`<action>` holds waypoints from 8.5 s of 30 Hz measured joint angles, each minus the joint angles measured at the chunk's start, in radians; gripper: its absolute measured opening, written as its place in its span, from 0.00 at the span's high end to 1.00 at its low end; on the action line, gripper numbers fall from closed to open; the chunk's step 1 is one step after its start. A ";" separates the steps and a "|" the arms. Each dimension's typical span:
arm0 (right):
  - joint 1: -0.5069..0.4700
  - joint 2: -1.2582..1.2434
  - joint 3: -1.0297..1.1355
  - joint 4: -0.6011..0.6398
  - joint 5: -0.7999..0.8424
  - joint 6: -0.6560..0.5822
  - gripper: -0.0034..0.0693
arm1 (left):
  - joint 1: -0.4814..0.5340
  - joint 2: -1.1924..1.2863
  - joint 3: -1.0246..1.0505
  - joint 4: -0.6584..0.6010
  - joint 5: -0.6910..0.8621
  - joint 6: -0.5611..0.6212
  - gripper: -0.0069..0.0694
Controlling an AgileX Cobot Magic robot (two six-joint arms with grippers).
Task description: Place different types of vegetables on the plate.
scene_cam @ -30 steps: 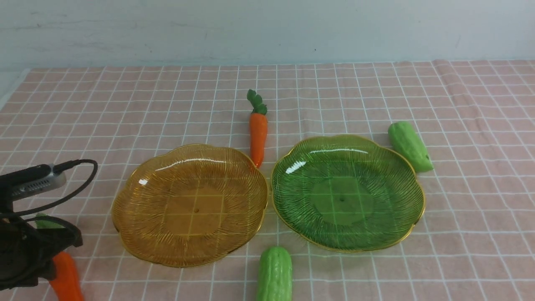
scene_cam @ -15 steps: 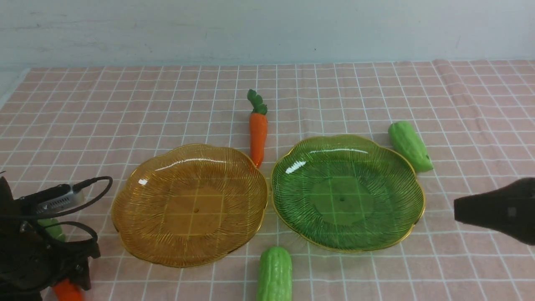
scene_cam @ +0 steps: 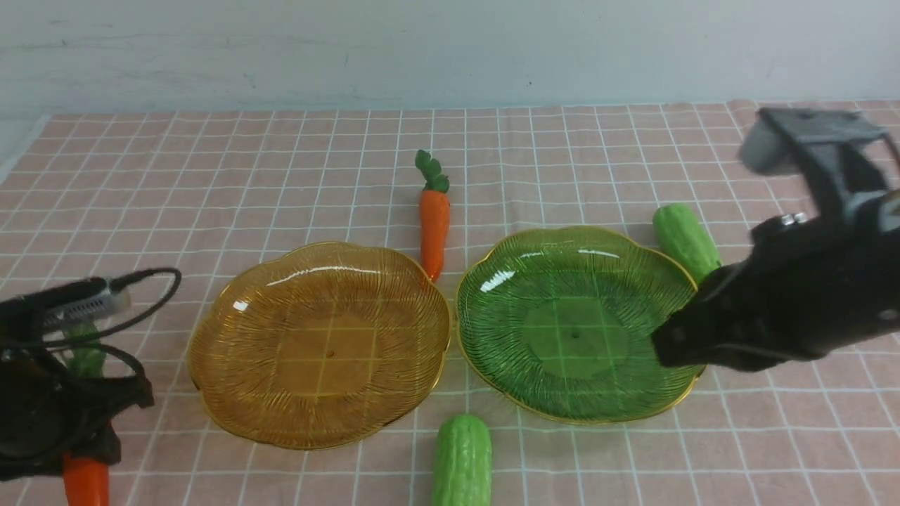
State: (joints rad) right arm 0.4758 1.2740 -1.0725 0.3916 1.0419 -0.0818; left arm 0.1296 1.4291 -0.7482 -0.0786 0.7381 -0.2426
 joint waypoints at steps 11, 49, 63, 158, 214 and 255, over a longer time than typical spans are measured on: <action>0.262 0.316 -0.072 -0.206 -0.134 0.292 0.61 | -0.219 -0.123 -0.155 -0.280 -0.100 0.357 0.64; 0.259 0.412 -0.199 -0.237 -0.062 0.350 0.41 | -0.344 0.302 -0.686 -0.365 -0.006 0.376 0.90; -0.073 0.502 -0.309 -0.317 -0.106 0.330 0.41 | -0.344 0.688 -1.091 -0.359 -0.038 0.286 0.50; -0.080 0.803 -0.767 -0.144 0.198 0.095 0.37 | -0.347 0.472 -0.716 0.086 0.325 0.163 0.39; -0.071 -1.285 0.710 -0.392 -1.076 0.137 0.97 | -0.347 -1.261 0.319 0.031 -0.096 0.094 0.91; -0.071 -1.285 0.712 -0.398 -1.071 0.123 0.97 | -0.227 -1.439 0.771 0.092 -0.400 0.352 0.91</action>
State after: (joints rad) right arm 0.4049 -0.0107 -0.3602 -0.0068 -0.0286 0.0410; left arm -0.0970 -0.0099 0.0232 0.0136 0.3377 0.1099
